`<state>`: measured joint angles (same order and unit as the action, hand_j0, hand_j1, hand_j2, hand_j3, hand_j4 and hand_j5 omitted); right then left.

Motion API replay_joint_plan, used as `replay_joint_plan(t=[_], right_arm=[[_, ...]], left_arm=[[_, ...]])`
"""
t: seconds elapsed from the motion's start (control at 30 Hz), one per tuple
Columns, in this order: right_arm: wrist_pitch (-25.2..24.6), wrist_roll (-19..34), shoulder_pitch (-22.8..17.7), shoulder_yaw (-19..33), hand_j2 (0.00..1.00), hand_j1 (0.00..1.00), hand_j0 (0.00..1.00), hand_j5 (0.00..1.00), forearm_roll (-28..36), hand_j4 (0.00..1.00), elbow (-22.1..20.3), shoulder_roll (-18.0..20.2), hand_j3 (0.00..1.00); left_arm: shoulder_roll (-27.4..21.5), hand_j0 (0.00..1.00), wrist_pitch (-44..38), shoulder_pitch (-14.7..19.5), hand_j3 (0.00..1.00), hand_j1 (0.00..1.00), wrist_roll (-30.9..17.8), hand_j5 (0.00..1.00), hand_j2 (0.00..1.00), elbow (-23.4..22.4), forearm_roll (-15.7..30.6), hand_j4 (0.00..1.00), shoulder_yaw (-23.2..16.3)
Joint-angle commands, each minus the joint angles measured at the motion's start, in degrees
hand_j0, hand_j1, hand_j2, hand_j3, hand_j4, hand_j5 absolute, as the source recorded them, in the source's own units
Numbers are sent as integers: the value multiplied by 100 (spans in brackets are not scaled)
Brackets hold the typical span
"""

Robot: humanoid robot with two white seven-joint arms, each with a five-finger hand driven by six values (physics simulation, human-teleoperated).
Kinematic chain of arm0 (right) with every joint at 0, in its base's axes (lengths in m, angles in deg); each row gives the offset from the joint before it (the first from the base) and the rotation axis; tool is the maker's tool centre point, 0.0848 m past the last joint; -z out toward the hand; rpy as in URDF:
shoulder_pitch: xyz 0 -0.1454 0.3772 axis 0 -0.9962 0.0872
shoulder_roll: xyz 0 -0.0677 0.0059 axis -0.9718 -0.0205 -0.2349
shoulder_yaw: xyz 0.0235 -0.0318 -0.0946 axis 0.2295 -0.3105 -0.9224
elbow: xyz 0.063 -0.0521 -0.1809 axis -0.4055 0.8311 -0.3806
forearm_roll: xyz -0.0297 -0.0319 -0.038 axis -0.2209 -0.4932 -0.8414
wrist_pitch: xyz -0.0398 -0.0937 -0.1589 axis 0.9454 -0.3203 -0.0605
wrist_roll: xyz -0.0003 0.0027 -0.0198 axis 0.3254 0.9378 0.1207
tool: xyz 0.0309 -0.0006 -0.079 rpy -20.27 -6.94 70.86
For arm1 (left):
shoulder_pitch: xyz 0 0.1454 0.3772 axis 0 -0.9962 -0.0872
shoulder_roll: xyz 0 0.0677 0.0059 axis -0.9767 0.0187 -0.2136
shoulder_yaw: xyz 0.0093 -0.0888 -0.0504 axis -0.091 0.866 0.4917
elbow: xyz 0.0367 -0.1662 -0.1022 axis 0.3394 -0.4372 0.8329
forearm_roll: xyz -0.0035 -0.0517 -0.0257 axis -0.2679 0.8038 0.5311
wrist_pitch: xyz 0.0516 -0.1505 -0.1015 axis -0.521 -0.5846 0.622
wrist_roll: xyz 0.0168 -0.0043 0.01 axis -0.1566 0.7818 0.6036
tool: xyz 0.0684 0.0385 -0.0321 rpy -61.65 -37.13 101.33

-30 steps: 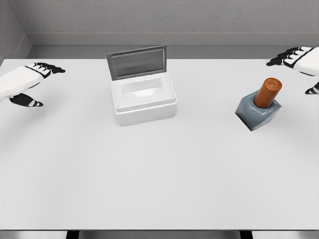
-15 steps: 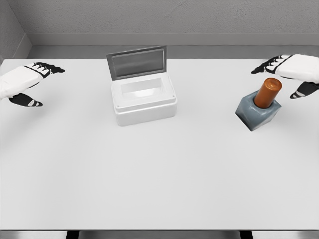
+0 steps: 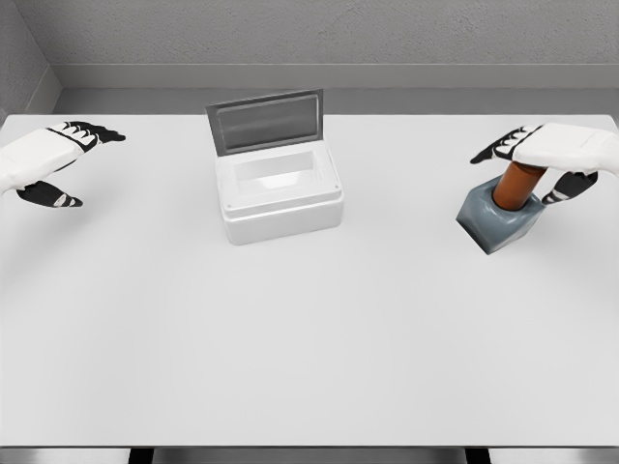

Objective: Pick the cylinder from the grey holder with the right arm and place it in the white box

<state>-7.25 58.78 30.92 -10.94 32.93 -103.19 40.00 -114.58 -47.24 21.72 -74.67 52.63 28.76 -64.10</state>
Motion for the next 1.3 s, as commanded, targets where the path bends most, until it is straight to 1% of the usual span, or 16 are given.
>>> replay_joint_plan(t=[0.0,0.03,0.2,0.23,0.37,0.63,0.9,1.2,1.27], right_arm=[[10,-2,0,-11,66,66,66,66,26,66,22,3,66],[19,-2,0,-11,61,61,61,61,26,61,13,11,61],[36,-2,0,-11,59,59,59,59,26,59,-5,11,59],[36,-2,0,-11,57,57,57,57,17,57,-13,11,57],[27,-2,0,-11,53,53,53,53,8,53,-5,11,53],[-16,-2,61,7,52,52,52,52,8,52,-5,11,52],[-17,-2,211,16,52,52,52,52,-1,52,13,-6,52],[-34,-2,395,25,52,52,52,52,-9,52,48,-252,52],[-34,-2,439,25,51,51,51,51,-9,51,145,-331,51]], left_arm=[[-6,100,-4,0,100,100,3,100,100,1,34,100,5],[-6,100,-4,0,100,100,3,100,100,1,43,100,5],[-6,100,-4,0,100,100,3,100,100,9,43,100,5],[-6,100,-4,0,100,100,3,100,100,9,43,100,5],[-6,100,-4,-9,100,100,3,100,100,9,43,100,5],[-6,100,-4,-9,100,100,3,100,100,9,43,100,5],[-6,100,-4,-9,100,100,3,100,100,9,43,100,5],[-6,100,-4,-9,100,100,3,100,100,9,43,100,5],[-6,100,-4,-9,100,100,3,100,100,9,43,100,5]])
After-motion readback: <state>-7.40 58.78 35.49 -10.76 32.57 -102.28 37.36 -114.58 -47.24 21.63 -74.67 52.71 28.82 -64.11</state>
